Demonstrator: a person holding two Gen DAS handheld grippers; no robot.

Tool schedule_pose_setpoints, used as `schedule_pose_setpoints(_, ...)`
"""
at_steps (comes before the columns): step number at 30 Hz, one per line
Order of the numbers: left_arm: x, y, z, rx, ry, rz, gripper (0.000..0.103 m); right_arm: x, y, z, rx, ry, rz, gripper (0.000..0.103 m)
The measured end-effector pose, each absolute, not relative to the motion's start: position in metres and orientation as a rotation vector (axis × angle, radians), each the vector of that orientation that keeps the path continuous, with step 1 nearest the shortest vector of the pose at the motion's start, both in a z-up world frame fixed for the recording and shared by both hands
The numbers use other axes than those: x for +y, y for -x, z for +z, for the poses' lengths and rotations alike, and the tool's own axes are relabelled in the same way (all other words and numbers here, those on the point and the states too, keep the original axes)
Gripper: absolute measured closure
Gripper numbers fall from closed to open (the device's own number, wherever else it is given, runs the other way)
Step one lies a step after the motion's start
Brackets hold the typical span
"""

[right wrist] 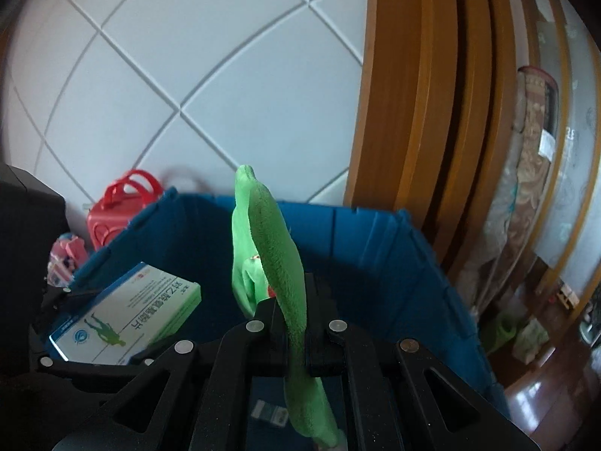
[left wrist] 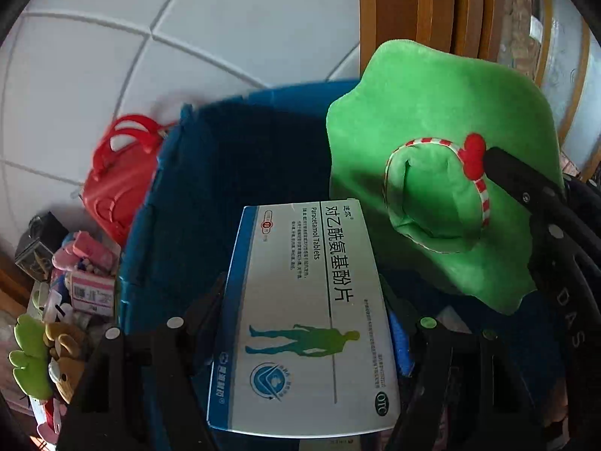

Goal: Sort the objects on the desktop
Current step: 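Carry the paracetamol box and green plush over the blue crate, then open both grippers to drop the box and plush into the crate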

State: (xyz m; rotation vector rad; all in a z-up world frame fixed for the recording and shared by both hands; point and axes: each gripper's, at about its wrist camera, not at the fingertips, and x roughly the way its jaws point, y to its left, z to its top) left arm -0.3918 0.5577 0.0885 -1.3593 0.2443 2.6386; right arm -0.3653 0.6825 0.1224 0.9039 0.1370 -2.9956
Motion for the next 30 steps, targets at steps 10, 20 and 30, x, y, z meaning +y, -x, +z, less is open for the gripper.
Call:
schedule_pose_setpoints(10, 0.552, 0.4, 0.065, 0.312, 1.47, 2.575, 0.019, 0.711, 0.377, 0.106, -0.012, -1.023, -3.033, 0.075)
schedule_pose_setpoints(20, 0.56, 0.389, 0.065, 0.354, 1.463, 2.57, 0.016, 0.698, 0.374, 0.121, 0.043, -0.978, -3.065, 0.021)
schedule_pose_setpoints(30, 0.562, 0.384, 0.072, 0.332, 1.438, 2.55, 0.016, 0.696, 0.369, 0.123, 0.139, -1.033, -3.126, 0.012)
